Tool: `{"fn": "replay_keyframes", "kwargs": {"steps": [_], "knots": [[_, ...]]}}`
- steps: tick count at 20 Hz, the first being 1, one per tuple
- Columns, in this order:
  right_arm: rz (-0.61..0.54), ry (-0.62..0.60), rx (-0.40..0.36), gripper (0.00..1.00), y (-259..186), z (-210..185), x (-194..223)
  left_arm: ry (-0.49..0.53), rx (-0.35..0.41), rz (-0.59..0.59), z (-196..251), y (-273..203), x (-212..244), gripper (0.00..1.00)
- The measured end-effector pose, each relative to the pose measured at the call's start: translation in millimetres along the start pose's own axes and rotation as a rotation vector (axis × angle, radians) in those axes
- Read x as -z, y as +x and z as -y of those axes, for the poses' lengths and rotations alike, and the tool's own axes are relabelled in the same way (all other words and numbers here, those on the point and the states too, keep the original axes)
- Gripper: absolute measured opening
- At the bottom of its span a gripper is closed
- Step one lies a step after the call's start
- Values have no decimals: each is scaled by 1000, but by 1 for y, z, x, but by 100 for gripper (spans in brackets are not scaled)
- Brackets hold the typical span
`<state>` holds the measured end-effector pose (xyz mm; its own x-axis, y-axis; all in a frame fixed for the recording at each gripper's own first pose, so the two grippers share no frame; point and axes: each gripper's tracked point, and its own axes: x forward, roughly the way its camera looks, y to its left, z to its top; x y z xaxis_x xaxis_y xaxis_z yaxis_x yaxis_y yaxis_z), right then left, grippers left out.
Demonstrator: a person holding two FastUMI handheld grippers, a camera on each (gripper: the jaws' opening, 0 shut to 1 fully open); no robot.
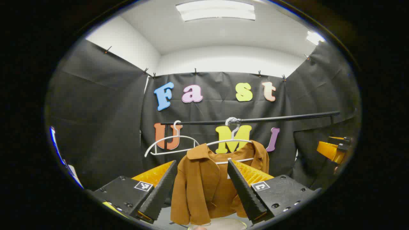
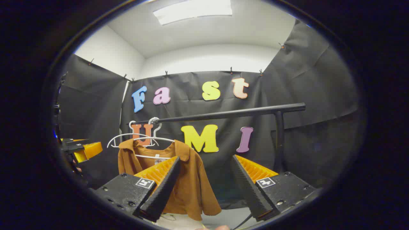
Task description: Grasp the clothes on the hanger with both hands and then place them into the laundry hamper below.
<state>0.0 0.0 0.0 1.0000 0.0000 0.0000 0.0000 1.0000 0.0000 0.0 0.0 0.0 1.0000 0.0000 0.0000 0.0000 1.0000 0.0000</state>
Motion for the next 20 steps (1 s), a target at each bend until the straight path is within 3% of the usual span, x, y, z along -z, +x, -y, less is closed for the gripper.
{"fn": "replay_keyframes", "kwargs": {"steps": [10, 18, 19, 20], "knots": [[-31, -3, -72, 100, 10, 28, 16, 5, -96, 8, 25, -8, -7, 100], [-90, 7, -52, 100, 25, 23, 36, 22, -94, -10, 11, -1, -3, 100], [-95, 7, -46, 100, 28, 19, 39, 26, -91, -7, 6, 2, -3, 96], [-102, 2, -37, 99, 31, 17, 42, 28, -87, -9, 3, 5, 0, 100]]}}
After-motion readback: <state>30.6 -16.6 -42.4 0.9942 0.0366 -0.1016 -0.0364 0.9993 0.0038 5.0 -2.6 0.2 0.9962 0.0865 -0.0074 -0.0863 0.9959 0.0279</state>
